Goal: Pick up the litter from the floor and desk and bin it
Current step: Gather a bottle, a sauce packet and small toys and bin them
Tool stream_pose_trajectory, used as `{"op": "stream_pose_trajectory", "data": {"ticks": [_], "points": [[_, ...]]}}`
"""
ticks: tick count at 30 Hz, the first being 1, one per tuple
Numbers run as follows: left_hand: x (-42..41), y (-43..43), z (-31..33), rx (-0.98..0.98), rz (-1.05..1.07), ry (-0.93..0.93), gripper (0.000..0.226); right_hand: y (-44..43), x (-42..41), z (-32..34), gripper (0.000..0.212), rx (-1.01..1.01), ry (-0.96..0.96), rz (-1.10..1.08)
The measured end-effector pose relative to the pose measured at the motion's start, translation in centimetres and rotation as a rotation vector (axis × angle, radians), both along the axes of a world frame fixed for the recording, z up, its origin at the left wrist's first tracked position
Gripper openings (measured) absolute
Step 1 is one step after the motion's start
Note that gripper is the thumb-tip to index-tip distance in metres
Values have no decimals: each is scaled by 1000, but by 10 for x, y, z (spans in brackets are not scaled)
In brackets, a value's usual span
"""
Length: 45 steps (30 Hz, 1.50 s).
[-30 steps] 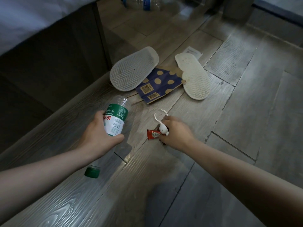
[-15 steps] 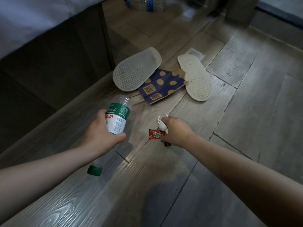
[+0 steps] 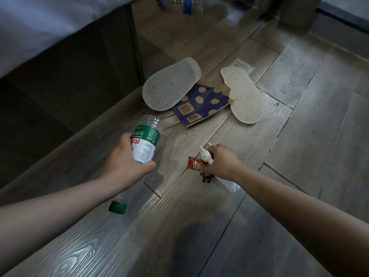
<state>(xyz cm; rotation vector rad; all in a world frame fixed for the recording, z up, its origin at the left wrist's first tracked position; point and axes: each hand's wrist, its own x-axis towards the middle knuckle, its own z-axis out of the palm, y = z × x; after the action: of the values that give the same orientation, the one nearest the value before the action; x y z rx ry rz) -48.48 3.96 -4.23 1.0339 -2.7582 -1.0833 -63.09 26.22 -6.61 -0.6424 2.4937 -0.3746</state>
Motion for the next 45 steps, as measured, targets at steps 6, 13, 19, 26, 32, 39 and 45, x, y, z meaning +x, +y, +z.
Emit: {"op": "stream_pose_trajectory", "data": {"ticks": [6,13,19,26,32,39,45], "points": [[-2,3,-4,27,-6,11,87,13,9,1,33,-158,-40,-57],[-19,21,-2,149,20,-32,89,34,17,19,28,-423,-265,-402],[-7,42,46,196,131,-72,84,56,40,73,20,-541,-390,-738],[0,55,180,174,173,-101,81,67,78,207,15,-553,-447,-935],[-6,80,348,186,89,-115,83,84,84,370,15,-599,-412,-1043],[-28,116,569,176,-73,-33,85,116,84,590,16,-734,-312,-1129],[-40,179,746,251,-187,32,83,169,89,777,19,-901,-207,-1199]]}}
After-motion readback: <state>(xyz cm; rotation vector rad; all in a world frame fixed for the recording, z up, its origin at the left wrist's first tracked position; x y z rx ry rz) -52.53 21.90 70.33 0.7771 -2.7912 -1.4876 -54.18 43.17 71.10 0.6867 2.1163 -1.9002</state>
